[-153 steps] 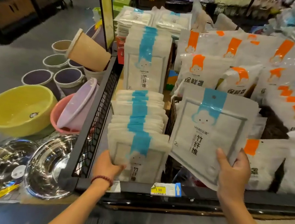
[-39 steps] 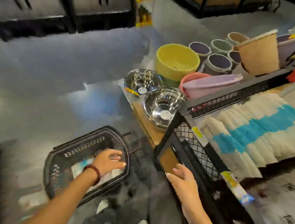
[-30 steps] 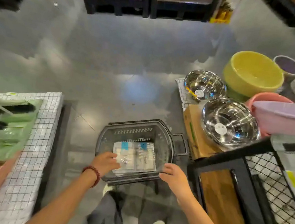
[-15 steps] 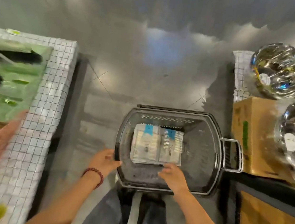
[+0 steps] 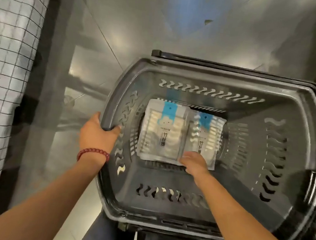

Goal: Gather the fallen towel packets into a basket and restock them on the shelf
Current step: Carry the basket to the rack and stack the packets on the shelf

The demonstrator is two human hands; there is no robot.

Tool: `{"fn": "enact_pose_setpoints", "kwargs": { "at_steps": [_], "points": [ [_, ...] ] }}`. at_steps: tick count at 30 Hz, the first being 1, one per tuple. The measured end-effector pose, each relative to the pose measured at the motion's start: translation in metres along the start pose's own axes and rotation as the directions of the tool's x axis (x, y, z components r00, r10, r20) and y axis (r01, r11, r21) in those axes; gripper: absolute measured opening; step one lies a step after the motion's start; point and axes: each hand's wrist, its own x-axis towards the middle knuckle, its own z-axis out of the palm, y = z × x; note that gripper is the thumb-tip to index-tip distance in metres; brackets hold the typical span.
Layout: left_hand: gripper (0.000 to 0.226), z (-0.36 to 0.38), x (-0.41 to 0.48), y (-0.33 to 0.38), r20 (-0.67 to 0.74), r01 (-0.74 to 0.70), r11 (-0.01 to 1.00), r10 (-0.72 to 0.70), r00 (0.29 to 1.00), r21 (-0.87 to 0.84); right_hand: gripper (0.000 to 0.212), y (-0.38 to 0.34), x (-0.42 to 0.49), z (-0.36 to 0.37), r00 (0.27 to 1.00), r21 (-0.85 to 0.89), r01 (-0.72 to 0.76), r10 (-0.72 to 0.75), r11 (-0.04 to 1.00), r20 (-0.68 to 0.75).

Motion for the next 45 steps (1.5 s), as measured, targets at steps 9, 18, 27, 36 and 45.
{"fn": "enact_pose_setpoints", "kwargs": {
  "at_steps": [9, 18, 27, 36, 45],
  "points": [
    [0.027, 0.020, 0.006, -0.016, -0.132, -0.065, 0.998, 0.063, 0.989, -0.011, 0.063, 0.011, 0.099, 0.047, 0.997, 0.090, 0.035, -0.042, 0.995, 0.071],
    [0.029, 0.021, 0.002, -0.016, -0.139, -0.059, 0.998, 0.056, 0.989, -0.024, 0.086, 0.009, 0.119, 0.065, 0.999, 0.135, 0.007, -0.003, 0.991, -0.034],
    [0.034, 0.023, 0.003, -0.019, -0.175, -0.119, 0.993, 0.112, 0.978, -0.028, 0.024, -0.004, 0.104, 0.062, 0.971, 0.168, 0.102, -0.062, 0.980, -0.230],
    [0.047, 0.027, -0.026, 0.001, 0.102, -0.819, 0.559, 0.814, 0.572, 0.131, 0.025, 0.002, 0.036, 0.014, 0.958, 0.494, 0.284, -0.223, 0.822, -0.180],
    [0.022, 0.099, -0.017, 0.038, 0.423, 0.422, 0.850, -0.273, 0.864, -0.314, 0.033, 0.005, 0.033, -0.022, 0.938, 0.716, 0.030, -0.268, 0.697, 0.221]
  ]
}}
